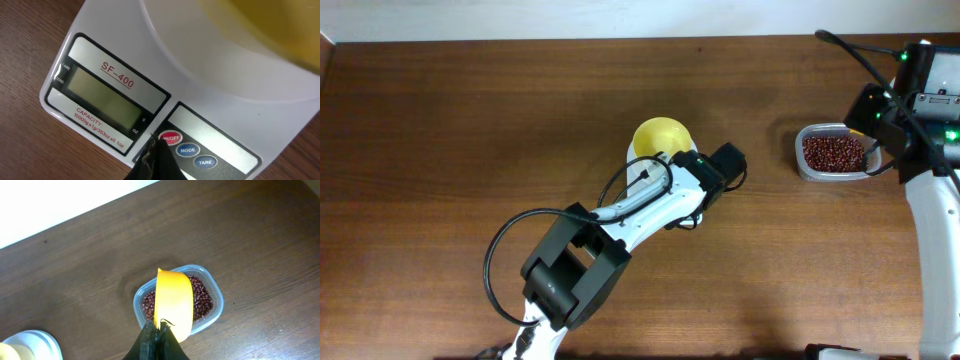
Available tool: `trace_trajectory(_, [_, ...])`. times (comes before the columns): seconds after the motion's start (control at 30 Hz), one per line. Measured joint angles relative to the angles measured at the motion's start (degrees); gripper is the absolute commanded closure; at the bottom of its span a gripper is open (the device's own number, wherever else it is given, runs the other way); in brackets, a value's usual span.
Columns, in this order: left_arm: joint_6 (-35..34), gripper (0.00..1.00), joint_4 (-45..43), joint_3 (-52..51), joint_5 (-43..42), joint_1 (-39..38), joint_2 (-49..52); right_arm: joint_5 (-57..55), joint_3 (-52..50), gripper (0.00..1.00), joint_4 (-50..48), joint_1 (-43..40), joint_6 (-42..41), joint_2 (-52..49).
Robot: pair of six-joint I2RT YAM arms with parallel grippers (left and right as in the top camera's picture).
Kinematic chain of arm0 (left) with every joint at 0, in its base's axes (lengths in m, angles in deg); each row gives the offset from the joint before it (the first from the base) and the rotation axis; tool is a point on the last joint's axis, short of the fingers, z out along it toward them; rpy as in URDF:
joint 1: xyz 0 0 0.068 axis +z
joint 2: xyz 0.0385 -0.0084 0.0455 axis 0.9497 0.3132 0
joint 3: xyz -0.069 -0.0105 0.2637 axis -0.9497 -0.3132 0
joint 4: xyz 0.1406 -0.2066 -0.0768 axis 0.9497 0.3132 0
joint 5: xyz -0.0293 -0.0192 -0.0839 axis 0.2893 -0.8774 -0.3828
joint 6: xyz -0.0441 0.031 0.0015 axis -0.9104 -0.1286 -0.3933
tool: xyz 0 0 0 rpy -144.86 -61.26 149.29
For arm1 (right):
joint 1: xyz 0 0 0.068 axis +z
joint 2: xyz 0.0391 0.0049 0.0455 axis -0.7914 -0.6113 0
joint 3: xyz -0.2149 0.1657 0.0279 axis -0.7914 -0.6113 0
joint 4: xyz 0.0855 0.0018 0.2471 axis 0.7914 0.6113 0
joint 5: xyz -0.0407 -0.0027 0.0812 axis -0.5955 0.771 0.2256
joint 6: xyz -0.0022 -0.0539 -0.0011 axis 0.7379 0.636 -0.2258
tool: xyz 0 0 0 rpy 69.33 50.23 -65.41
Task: Scoop item into bowl and weigh 50g on scale
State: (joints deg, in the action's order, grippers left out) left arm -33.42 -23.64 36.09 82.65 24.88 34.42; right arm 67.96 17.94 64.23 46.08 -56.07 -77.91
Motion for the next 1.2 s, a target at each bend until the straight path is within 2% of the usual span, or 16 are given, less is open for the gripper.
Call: trace_trajectory(1.2, [-0.9,1.00,-3.9,0.0,1.5,-0.1,1.8,0.2,0.0,0.96,1.3,0.0,0.0,0.0])
